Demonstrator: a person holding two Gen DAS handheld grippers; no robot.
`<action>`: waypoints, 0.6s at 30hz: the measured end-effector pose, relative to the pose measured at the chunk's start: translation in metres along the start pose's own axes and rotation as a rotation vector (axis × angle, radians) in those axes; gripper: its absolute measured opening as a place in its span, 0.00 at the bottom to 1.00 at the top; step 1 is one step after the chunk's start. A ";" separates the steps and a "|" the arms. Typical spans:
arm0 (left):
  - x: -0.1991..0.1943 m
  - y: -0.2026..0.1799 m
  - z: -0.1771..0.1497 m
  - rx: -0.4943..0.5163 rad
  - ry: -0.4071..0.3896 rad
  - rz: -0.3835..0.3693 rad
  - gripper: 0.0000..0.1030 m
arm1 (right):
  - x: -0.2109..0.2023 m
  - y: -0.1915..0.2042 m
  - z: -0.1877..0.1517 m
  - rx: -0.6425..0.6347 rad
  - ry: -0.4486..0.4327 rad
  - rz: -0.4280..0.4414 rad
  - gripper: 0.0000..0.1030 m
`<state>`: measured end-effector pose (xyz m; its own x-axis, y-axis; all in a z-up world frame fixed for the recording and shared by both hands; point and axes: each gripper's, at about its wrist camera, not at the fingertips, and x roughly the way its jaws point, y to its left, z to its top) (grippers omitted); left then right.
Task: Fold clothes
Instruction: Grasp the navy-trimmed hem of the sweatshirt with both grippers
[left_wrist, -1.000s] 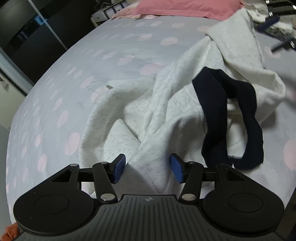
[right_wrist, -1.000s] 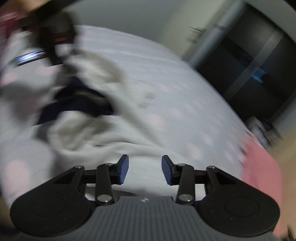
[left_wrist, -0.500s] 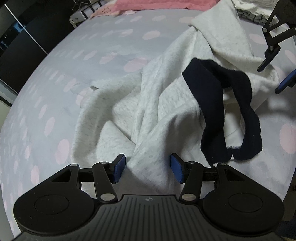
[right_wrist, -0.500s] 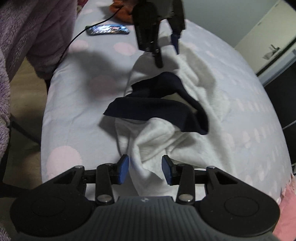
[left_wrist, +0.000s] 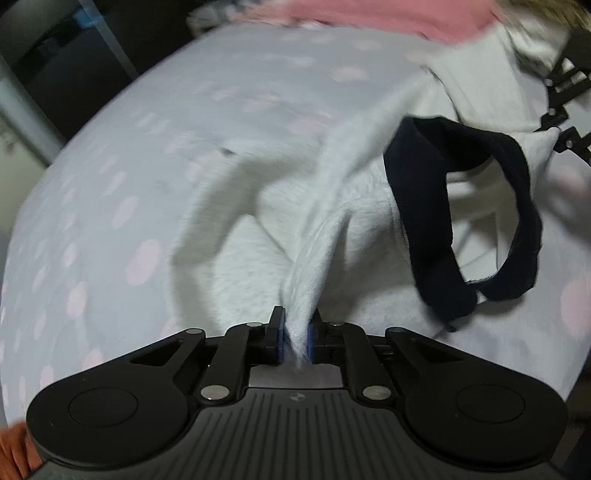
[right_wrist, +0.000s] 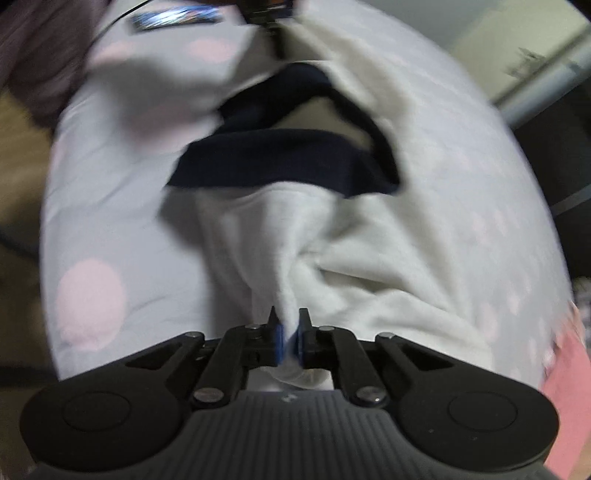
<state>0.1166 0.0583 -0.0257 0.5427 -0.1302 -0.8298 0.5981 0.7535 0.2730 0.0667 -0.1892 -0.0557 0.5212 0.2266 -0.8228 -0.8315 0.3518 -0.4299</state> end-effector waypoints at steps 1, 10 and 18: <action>-0.008 0.001 -0.001 -0.026 -0.024 0.018 0.08 | -0.007 -0.007 -0.001 0.049 -0.009 -0.051 0.08; -0.127 0.012 0.015 -0.199 -0.334 0.159 0.06 | -0.103 -0.054 -0.002 0.348 -0.169 -0.501 0.07; -0.275 -0.006 0.052 -0.194 -0.652 0.354 0.06 | -0.243 -0.072 0.028 0.370 -0.362 -0.838 0.07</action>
<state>-0.0058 0.0565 0.2262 0.9566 -0.1687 -0.2374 0.2425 0.9129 0.3282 0.0056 -0.2445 0.1852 0.9932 0.0166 -0.1151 -0.0857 0.7735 -0.6280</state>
